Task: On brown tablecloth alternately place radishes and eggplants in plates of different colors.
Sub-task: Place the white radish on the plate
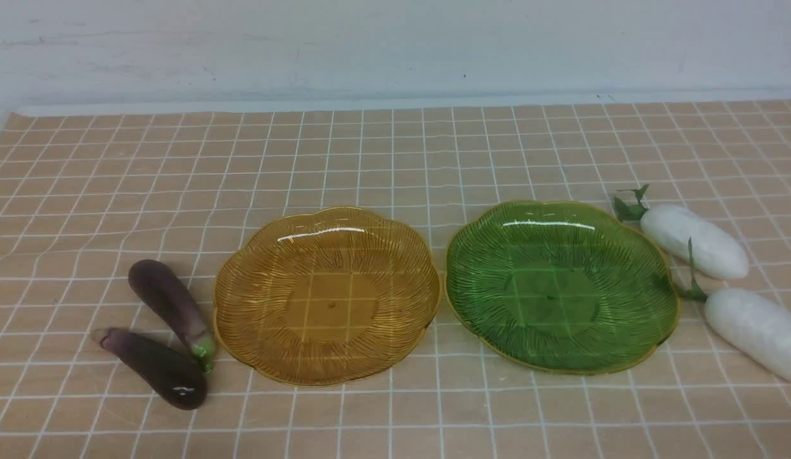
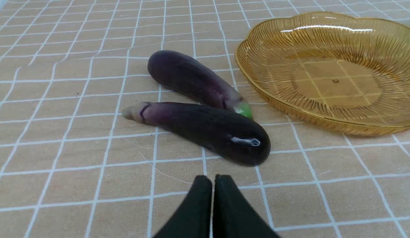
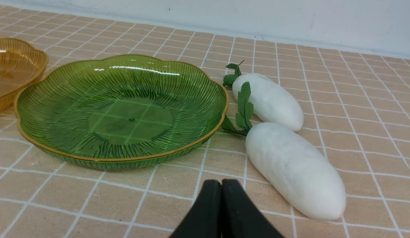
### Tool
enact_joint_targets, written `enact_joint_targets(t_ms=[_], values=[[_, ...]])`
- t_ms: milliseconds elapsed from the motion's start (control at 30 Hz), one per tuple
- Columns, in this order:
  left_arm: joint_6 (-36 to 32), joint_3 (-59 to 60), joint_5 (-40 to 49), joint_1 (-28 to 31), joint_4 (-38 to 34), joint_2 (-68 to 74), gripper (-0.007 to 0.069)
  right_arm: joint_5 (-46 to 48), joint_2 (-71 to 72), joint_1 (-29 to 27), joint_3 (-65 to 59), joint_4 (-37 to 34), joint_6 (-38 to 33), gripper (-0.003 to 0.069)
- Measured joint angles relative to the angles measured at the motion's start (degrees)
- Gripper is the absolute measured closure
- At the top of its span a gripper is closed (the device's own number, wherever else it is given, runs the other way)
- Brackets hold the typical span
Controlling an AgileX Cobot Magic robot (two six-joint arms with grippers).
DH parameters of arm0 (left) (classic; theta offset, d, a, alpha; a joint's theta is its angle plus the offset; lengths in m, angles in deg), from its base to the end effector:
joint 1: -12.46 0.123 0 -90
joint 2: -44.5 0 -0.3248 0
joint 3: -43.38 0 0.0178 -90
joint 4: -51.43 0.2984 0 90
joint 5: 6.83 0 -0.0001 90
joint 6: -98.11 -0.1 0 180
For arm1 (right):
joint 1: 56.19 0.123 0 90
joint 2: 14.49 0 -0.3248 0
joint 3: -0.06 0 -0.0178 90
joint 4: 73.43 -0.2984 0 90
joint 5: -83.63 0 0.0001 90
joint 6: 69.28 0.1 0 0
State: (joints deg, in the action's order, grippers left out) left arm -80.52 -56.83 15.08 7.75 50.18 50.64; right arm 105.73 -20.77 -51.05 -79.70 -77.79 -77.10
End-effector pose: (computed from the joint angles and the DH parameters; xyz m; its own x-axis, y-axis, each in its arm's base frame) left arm 0.0683 -0.0064 0.1660 -0.3089 -0.0188 -0.9509 0.0763 0.9961 -0.0445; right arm 0.0681 0.0090 0.1658 -0.3008 -0.0932 -0.9491 -0.1368 0.9891 -0.0538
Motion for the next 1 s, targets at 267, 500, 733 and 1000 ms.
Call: enact_joint_targets(t_ms=[267, 500, 733, 1000], values=[[0.0, 0.0, 0.0, 0.0, 0.0, 0.0, 0.0628, 0.0, 0.0, 0.0, 0.0, 0.0, 0.0, 0.0676], [0.0, 0.0, 0.0, 0.0, 0.0, 0.0, 0.0628, 0.0, 0.0, 0.0, 0.0, 0.0, 0.0, 0.0676], [0.0, 0.0, 0.0, 0.0, 0.0, 0.0, 0.0628, 0.0, 0.0, 0.0, 0.0, 0.0, 0.0, 0.0676], [0.0, 0.0, 0.0, 0.0, 0.0, 0.0, 0.0628, 0.0, 0.0, 0.0, 0.0, 5.46, -1.87, 0.0676]])
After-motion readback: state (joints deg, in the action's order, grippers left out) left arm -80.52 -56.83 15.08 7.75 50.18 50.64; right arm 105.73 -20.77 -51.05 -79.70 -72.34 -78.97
